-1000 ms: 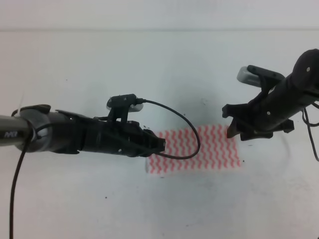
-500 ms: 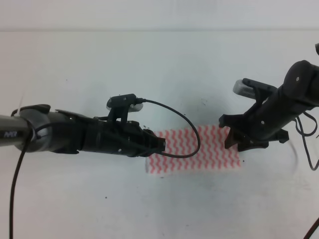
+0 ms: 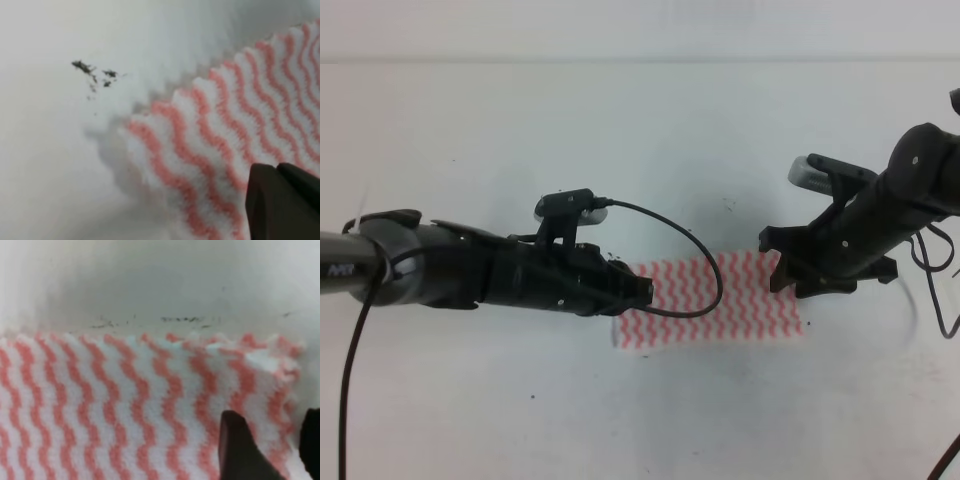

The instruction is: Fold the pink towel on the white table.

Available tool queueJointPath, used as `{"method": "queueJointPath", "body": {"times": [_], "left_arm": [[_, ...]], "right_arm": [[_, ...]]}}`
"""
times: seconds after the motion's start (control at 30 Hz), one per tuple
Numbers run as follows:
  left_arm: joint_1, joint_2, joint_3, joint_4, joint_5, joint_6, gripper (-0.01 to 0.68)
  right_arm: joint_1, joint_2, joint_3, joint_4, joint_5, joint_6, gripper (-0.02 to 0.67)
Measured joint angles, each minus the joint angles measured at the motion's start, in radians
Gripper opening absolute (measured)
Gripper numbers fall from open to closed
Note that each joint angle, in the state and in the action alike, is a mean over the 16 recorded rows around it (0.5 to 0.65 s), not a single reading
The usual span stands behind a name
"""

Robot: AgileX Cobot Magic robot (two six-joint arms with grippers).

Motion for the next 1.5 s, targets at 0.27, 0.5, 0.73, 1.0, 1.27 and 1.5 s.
{"method": "queueJointPath", "body": {"times": [0.27,0.5,0.73,1.0,1.27,1.5], "left_arm": [[0.0,0.0,0.0,0.043,-0.003,-0.031,-0.004],[0.0,0.001,0.0,0.072,-0.011,-0.053,-0.004],[0.0,0.001,0.0,0.074,-0.015,-0.056,-0.004],[0.0,0.002,0.0,0.074,-0.014,-0.057,-0.004],[0.0,0.002,0.0,0.074,-0.014,-0.058,-0.004],[0.0,0.001,0.0,0.074,-0.012,-0.059,-0.004]], "right_arm": [[0.0,0.011,-0.002,0.001,-0.001,-0.001,0.262],[0.0,0.018,-0.003,0.005,0.009,-0.003,0.261],[0.001,0.025,-0.004,0.011,0.03,-0.005,0.261],[0.006,0.037,-0.008,0.027,0.058,-0.007,0.255],[0.01,0.047,-0.01,0.027,0.068,-0.006,0.177],[0.011,0.05,-0.026,0.015,0.078,-0.006,0.064]]}}
